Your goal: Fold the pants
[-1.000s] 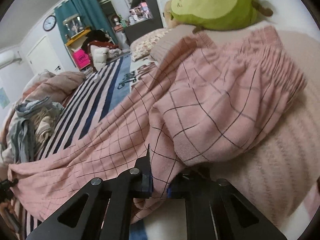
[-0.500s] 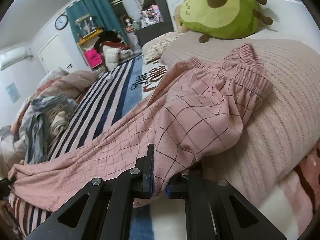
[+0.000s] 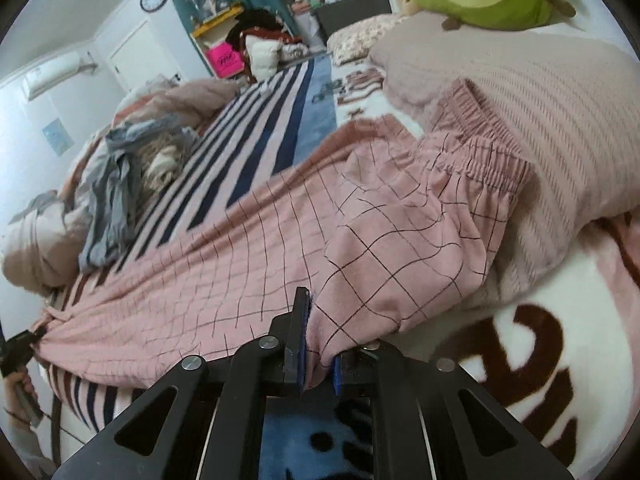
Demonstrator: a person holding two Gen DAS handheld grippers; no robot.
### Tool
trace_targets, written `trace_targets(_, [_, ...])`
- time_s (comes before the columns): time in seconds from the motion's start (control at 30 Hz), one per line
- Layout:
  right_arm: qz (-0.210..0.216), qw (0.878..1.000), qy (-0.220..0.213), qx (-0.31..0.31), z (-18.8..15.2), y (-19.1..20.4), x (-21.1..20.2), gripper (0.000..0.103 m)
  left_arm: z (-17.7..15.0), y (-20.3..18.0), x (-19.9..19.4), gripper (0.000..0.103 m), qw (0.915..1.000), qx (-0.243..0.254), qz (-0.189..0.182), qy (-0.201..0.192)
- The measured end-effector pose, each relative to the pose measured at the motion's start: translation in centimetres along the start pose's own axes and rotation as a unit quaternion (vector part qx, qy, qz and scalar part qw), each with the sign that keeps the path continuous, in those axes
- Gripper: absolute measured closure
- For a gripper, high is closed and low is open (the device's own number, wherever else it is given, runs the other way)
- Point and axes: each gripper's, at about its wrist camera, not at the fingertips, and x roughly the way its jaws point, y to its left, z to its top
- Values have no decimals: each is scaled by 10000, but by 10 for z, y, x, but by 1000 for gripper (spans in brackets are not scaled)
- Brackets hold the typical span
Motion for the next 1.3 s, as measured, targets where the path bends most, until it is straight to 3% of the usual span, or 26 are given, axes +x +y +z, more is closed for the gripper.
trace_targets(0.13, [-104,9999,115,15,4,-9,-1,76,10,8,22,74,9996,92,221,115])
trace_targets(0.23, [-488,9988,-30,-99,7,-17,-13,64,23,17,26,43,9982,5,584,136])
trace_targets(0.33, [-646,9979,-67,-81,13,-29,-21,61,34,23,26,41,9950,229,974,-6])
trace_targets(0.47, [-1146,9924,-415,-171,18,-35,-38,61,42,27,22,41,9947,165,1015,-90])
trace_targets(0.6, [-1376,9874,-735,-284,31,-38,-54,51,44,4,8,38,9978,264,551,-251])
trace_targets(0.7, [-1626,9804,-879,-676,51,-34,-49,50,43,-21,1,37,9982,445,265,-313])
trace_targets(0.77, [-1547,9786,-833,-1067,62,-27,-36,51,43,-34,0,36,9983,476,65,-321])
trace_targets(0.87, [-1365,9748,-685,-1623,69,-15,-18,51,38,-59,-2,36,9977,596,-153,-274])
trace_targets(0.97, [-1190,9743,-156,-1908,73,-10,9,52,34,-76,-4,36,9969,698,-264,-235])
trace_targets(1.0, [-1185,9737,54,-1943,72,-11,16,56,32,-82,-5,36,9967,722,-310,-212])
trace_targets(1.1, [-1344,9700,352,-1997,64,-16,21,89,27,-96,-8,36,9956,838,-373,-167])
trace_targets(1.17, [-1186,9736,416,-1903,55,-24,14,90,24,-107,-10,36,9946,945,-402,-141])
trace_targets(1.3, [-1133,9815,32,-1544,45,-49,-13,100,17,-129,-14,36,9926,1091,-520,-132])
